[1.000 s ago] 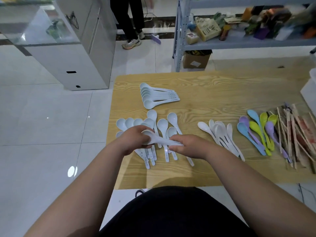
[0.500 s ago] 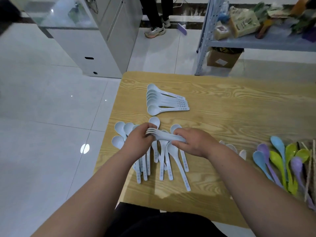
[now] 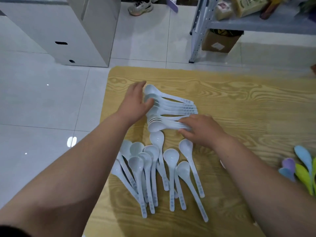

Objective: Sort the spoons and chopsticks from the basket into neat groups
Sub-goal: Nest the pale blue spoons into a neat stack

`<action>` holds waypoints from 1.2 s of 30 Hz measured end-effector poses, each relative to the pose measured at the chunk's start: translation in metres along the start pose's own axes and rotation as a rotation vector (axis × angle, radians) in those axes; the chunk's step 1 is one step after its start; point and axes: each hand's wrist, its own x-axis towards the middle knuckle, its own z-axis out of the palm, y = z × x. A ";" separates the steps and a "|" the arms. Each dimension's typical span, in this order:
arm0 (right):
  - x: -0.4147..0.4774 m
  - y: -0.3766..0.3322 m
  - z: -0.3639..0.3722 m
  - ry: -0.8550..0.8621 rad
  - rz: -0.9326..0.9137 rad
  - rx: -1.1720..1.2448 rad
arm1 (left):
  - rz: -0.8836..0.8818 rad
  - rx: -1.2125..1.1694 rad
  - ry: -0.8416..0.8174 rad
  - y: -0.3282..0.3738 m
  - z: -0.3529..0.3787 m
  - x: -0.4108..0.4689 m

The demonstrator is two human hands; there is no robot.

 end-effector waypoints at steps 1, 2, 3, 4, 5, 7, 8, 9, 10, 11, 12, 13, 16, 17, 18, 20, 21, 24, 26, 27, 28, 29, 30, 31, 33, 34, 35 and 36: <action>0.004 0.000 0.003 0.009 -0.003 -0.009 | 0.012 0.032 -0.046 -0.003 0.003 0.012; 0.007 0.001 0.005 0.019 -0.003 -0.019 | 0.021 0.059 -0.089 -0.005 0.008 0.022; 0.009 0.001 0.006 0.027 -0.002 -0.023 | 0.034 0.087 -0.119 -0.007 0.012 0.030; 0.010 0.001 0.007 0.029 -0.002 -0.026 | 0.055 0.119 -0.129 -0.010 0.016 0.036; 0.011 0.001 0.009 0.032 -0.008 -0.037 | 0.085 0.141 -0.120 -0.012 0.020 0.040; 0.012 0.000 0.012 0.049 -0.032 -0.075 | 0.142 0.126 -0.085 -0.016 0.024 0.041; 0.012 -0.001 0.013 0.068 -0.047 -0.086 | 0.168 0.097 -0.081 -0.018 0.025 0.040; 0.012 -0.001 0.016 0.098 -0.060 -0.086 | 0.199 0.064 -0.092 -0.021 0.025 0.039; 0.013 -0.002 0.018 0.140 -0.071 -0.077 | 0.233 0.032 -0.116 -0.024 0.024 0.036; 0.013 -0.002 0.021 0.187 -0.080 -0.064 | 0.267 0.002 -0.152 -0.026 0.023 0.033; 0.013 -0.003 0.024 0.234 -0.085 -0.057 | 0.301 -0.020 -0.191 -0.027 0.022 0.029; 0.014 -0.003 0.027 0.281 -0.088 -0.057 | 0.337 -0.030 -0.230 -0.029 0.020 0.024; 0.016 -0.001 0.036 0.422 -0.130 -0.080 | 0.437 0.007 -0.319 -0.034 0.022 0.013; 0.016 -0.001 0.038 0.453 -0.147 -0.090 | 0.471 0.031 -0.328 -0.036 0.023 0.009; 0.017 0.000 0.041 0.475 -0.161 -0.098 | 0.506 0.053 -0.324 -0.039 0.026 0.006; 0.019 -0.001 0.043 0.507 -0.176 -0.097 | 0.535 0.066 -0.298 -0.045 0.030 0.002; 0.019 -0.001 0.043 0.518 -0.180 -0.092 | 0.524 0.060 -0.287 -0.046 0.031 0.001; 0.024 0.000 0.040 0.496 -0.206 -0.057 | 0.506 0.058 -0.249 -0.047 0.030 0.003; 0.027 0.001 0.036 0.446 -0.219 -0.040 | 0.528 0.068 -0.225 -0.048 0.030 0.006; 0.029 0.001 0.034 0.400 -0.214 -0.047 | 0.542 0.072 -0.215 -0.048 0.030 0.007; 0.031 0.001 0.032 0.337 -0.193 -0.063 | 0.555 0.076 -0.206 -0.048 0.031 0.007; 0.033 0.003 0.030 0.266 -0.158 -0.078 | 0.564 0.078 -0.200 -0.048 0.031 0.006; 0.035 0.004 0.028 0.200 -0.116 -0.089 | 0.570 0.079 -0.199 -0.049 0.032 0.006; 0.038 0.006 0.027 0.148 -0.077 -0.093 | 0.570 0.078 -0.200 -0.049 0.033 0.005; 0.042 0.009 0.025 0.102 -0.040 -0.097 | 0.545 0.063 -0.207 -0.050 0.033 0.003; 0.043 0.009 0.024 0.105 -0.045 -0.107 | 0.527 0.050 -0.210 -0.050 0.033 0.003; 0.044 0.008 0.024 0.116 -0.055 -0.120 | 0.508 0.035 -0.209 -0.050 0.032 0.002; 0.044 0.007 0.024 0.127 -0.064 -0.130 | 0.489 0.020 -0.203 -0.049 0.032 0.000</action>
